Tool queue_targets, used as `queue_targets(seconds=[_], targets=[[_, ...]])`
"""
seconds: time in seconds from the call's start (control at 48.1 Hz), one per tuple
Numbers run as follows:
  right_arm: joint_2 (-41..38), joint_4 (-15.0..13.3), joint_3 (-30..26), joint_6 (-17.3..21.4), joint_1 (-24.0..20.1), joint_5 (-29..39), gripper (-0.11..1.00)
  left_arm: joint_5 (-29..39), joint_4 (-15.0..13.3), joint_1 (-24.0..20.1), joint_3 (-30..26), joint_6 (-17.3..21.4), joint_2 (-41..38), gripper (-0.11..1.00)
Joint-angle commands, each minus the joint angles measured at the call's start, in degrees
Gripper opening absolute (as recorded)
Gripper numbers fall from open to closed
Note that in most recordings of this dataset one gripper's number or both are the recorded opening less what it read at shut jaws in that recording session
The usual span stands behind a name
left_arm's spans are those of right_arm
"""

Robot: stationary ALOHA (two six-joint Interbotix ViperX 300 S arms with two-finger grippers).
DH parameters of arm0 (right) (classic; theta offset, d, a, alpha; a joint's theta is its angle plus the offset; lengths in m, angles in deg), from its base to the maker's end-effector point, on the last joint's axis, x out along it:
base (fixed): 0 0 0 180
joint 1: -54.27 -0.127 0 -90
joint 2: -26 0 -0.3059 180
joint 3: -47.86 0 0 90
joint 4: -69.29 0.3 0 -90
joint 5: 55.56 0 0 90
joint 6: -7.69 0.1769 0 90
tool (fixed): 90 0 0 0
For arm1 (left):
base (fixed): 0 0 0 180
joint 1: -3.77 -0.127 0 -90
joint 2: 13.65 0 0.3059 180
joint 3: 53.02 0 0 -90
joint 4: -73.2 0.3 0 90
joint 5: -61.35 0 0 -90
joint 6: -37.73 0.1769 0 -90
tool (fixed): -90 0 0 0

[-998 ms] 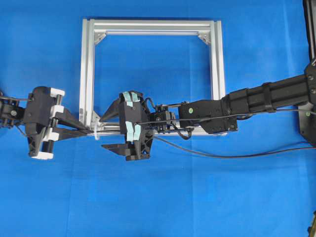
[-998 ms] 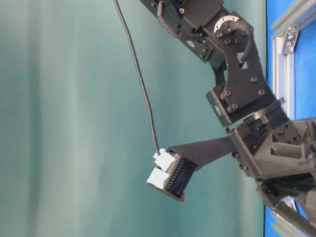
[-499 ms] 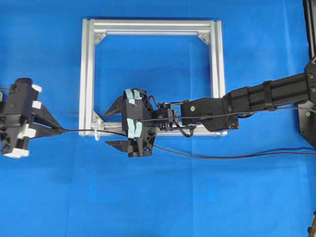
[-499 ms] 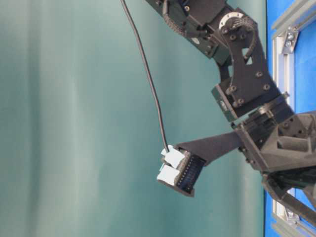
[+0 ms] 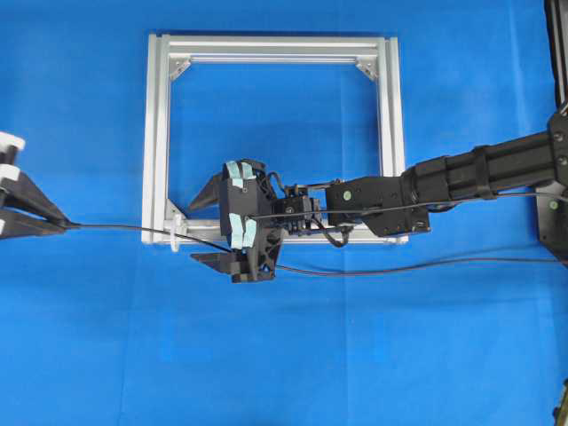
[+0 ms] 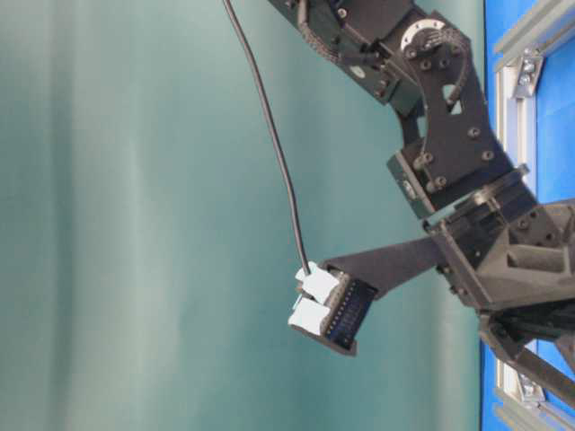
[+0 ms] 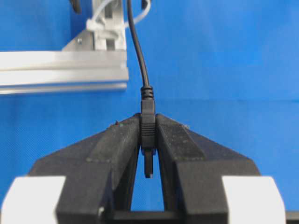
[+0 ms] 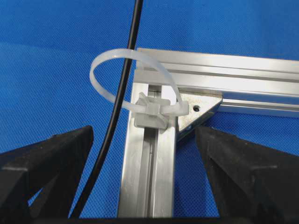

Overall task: Insert the wire through the string loop located on the left side.
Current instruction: 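Open the right gripper and pull the cable left with the left gripper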

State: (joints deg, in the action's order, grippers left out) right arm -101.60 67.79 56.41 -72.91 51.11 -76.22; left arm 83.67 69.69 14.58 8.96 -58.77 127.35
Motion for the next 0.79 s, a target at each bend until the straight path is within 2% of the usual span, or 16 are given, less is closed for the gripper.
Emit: queue_targets(seconds=[0.0,0.77], targets=[[2.3,0.0,-0.6,0.1,-0.2,-0.4,0.95,2.1,0.6,-0.5,-1.5,-0.1,2.6,0.08],[2.3,0.1,-1.0,0.1,-0.1,-0.4,0.95,2.7,0.4,-0.4,-1.3,-0.4,3.4,0.09]])
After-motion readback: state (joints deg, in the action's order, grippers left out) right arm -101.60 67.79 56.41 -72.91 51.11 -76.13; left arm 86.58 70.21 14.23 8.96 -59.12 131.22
